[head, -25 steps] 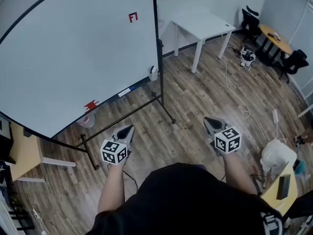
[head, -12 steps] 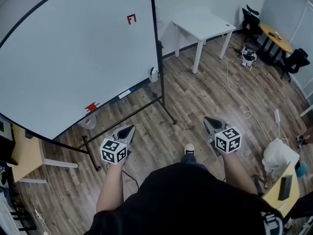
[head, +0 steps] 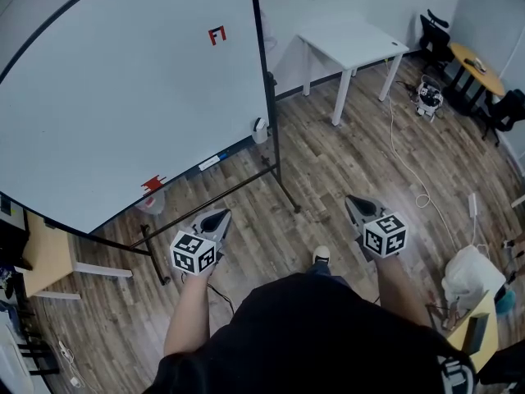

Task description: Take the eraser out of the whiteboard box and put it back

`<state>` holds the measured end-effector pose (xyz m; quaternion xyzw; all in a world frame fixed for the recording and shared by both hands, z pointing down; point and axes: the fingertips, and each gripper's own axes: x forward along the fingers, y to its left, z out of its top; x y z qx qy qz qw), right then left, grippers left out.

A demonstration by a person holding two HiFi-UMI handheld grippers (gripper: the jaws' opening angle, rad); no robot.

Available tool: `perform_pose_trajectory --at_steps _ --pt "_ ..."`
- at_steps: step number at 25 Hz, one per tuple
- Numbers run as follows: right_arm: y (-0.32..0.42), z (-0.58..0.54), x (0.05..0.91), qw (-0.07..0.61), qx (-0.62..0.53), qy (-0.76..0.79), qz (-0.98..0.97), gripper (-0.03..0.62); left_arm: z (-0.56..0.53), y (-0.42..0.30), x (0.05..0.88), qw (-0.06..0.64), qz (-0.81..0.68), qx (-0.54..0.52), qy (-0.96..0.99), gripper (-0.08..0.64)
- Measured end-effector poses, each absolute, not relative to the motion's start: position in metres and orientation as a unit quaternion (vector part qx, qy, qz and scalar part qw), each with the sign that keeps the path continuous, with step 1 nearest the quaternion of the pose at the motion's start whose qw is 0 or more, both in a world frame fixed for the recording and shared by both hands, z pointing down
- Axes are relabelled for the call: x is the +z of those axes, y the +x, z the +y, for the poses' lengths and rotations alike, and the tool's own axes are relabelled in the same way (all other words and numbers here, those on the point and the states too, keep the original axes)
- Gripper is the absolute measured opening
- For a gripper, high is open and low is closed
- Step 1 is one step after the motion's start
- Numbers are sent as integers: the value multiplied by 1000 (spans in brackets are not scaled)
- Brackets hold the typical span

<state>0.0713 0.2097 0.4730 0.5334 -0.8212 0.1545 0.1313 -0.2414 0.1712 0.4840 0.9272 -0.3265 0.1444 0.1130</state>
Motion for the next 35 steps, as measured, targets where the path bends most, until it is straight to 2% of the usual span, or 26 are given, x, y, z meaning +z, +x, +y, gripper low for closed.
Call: perform_pose_trajectory --at_steps 18,35 --pt "114 89 492 162 158 480 -848 -5 79 -181 506 153 -360 143 909 11" --pt "161 2 500 160 167 400 -887 -5 24 -117 497 158 -415 167 880 11"
